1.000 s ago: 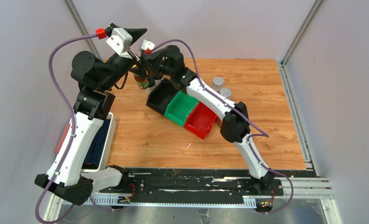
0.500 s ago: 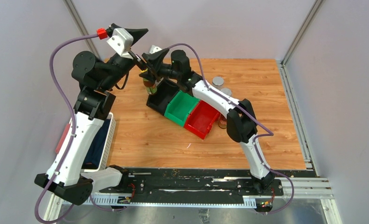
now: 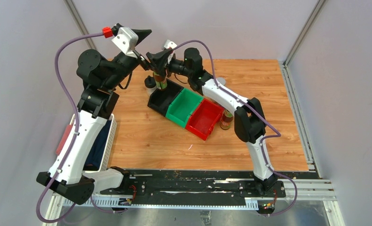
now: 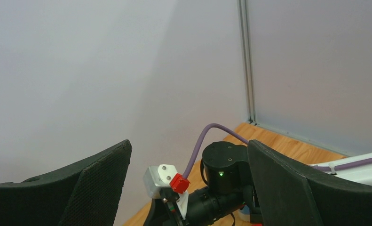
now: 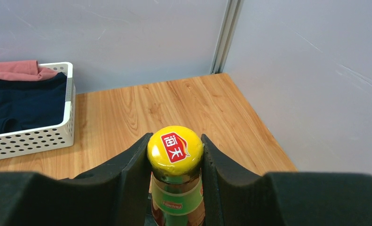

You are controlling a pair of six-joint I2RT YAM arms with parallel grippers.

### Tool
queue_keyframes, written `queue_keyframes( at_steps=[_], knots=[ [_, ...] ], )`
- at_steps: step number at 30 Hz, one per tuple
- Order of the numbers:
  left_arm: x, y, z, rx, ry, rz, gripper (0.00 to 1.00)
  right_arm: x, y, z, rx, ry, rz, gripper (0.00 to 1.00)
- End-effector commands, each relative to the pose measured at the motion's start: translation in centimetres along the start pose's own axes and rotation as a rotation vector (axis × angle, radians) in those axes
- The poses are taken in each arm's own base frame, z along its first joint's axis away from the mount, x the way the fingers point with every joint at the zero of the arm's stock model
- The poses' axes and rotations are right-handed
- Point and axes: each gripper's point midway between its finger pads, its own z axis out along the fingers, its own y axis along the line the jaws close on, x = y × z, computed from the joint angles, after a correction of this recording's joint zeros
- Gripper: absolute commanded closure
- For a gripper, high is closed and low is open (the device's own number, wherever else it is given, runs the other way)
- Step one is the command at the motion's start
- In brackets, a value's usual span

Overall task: Organize the condiment bottles
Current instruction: Place the bottle in the storage box.

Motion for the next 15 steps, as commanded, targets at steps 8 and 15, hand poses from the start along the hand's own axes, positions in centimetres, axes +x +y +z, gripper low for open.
queue_keyframes(
  at_steps=[8, 15],
  knots=[
    [-0.5, 0.0, 0.3, -0.002, -0.010, 0.016, 0.00, -7.0, -2.5, -2.1, 0.054, -0.180, -0.087, 1.00],
    [-0.1, 0.0, 0.5, -0.001, -0.002, 0.016, 0.00, -6.2, -3.3, -2.3, 0.064, -0.173, -0.073, 1.00]
  ],
)
